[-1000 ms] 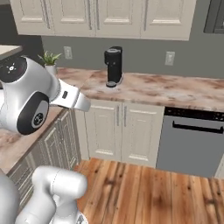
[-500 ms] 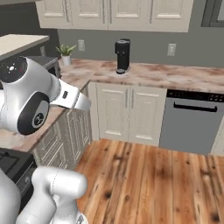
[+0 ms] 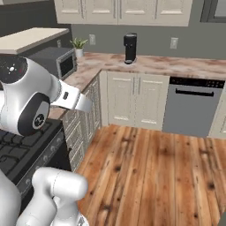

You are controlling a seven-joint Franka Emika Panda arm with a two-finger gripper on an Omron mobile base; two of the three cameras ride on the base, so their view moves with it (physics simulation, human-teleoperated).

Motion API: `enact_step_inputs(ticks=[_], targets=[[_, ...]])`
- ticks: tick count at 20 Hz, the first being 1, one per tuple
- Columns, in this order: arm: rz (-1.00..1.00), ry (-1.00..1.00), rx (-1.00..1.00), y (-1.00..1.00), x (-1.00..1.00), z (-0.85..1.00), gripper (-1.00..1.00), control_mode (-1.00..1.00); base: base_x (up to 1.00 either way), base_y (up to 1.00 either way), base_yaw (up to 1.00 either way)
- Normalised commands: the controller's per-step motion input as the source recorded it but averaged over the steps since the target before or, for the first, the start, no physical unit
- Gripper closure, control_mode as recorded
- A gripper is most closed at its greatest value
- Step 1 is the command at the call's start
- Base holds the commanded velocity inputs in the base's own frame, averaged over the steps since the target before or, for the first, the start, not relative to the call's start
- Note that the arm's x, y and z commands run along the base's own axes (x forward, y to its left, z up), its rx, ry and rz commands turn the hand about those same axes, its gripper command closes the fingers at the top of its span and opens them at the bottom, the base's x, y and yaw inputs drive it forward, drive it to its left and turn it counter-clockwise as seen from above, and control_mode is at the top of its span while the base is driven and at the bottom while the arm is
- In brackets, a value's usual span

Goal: Place the large bottle from the dining counter next to the other large bottle outside the sink, and place the small bottle from the dining counter next to the other small bottle inside the sink.

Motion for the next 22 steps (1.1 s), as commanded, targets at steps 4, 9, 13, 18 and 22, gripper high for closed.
enact_step_inputs(ticks=[4, 9, 13, 18, 22], targets=[[0.0, 0.0, 0.0, 0.0, 0.0, 0.0, -1.0, 1.0, -1.0, 0.05, 0.01], [0.0, 0.0, 0.0, 0.0, 0.0, 0.0, -1.0, 1.0, -1.0, 0.03, 0.0], [0.0, 0.0, 0.0, 0.0, 0.0, 0.0, -1.0, 1.0, -1.0, 0.0, 0.0], [0.0, 0.0, 0.0, 0.0, 0.0, 0.0, -1.0, 1.0, -1.0, 0.0, 0.0], [0.0, 0.0, 0.0, 0.0, 0.0, 0.0, -1.0, 1.0, -1.0, -0.14, 0.0]])
